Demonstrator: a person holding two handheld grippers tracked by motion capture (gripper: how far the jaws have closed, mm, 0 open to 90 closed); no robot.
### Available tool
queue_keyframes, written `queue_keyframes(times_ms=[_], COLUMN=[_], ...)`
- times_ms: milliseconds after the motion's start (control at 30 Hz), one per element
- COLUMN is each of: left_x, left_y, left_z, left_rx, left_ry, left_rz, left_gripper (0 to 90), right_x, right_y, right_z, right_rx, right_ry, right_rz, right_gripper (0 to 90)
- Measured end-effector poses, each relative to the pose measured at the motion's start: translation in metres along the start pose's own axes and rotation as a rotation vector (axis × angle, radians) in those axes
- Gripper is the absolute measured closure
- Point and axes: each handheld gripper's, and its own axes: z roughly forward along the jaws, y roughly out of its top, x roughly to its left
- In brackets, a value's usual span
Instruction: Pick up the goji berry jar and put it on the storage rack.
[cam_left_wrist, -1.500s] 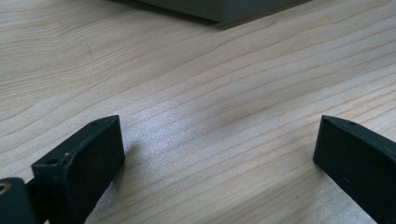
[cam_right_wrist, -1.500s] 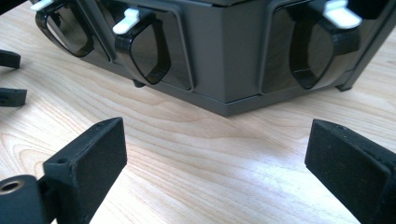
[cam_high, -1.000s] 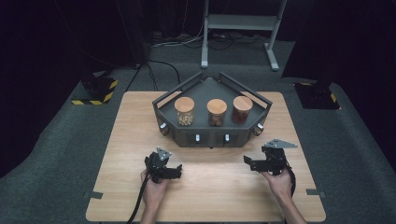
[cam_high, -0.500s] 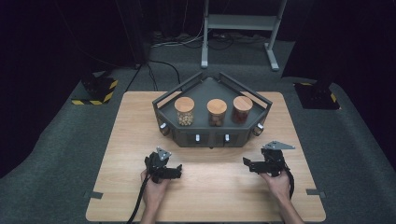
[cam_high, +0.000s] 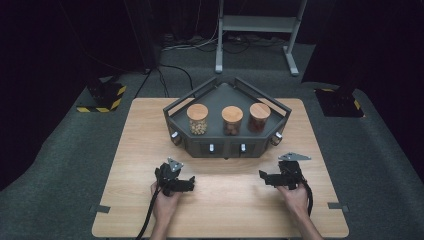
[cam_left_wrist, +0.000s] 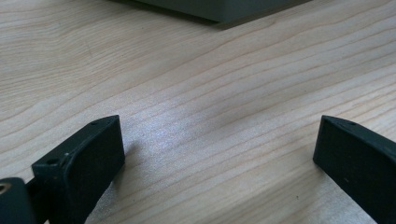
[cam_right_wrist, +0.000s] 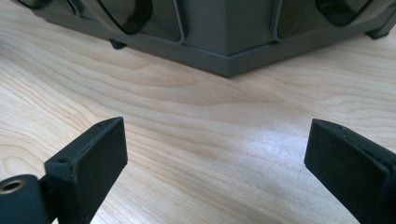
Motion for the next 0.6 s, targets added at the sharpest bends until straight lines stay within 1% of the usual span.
queue_keyframes(times_ms=[33,67,167,300,433,500,600], left_x=[0.000,0.000,0.000,0.000,0.000,0.000,0.000], left_y=[0.000,0.000,0.000,0.000,0.000,0.000,0.000], left_z=[0.000,0.000,0.000,0.000,0.000,0.000,0.000], left_rx=[0.000,0.000,0.000,0.000,0.000,0.000,0.000], left_ry=[0.001,0.001,0.001,0.000,0.001,0.001,0.000], left_rz=[0.003,0.003,0.003,0.001,0.003,0.002,0.000], left_gripper=[2.0,2.0,2.0,2.0,2.0,2.0,2.0], right_x=[0.002,0.002,0.005,0.007,0.008,0.009,0.010], right_y=[0.000,0.000,-0.001,-0.003,-0.005,-0.003,-0.003], right_z=[0.002,0.002,0.005,0.009,0.011,0.014,0.016], right_rx=[0.010,0.010,0.020,0.025,0.028,0.047,0.048], right_ry=[-0.012,-0.012,-0.035,-0.050,-0.055,-0.060,-0.063], right_rz=[-0.009,-0.009,-0.019,-0.032,-0.036,-0.038,-0.038], right_gripper=[5.5,5.5,5.5,5.5,5.5,5.6,5.5])
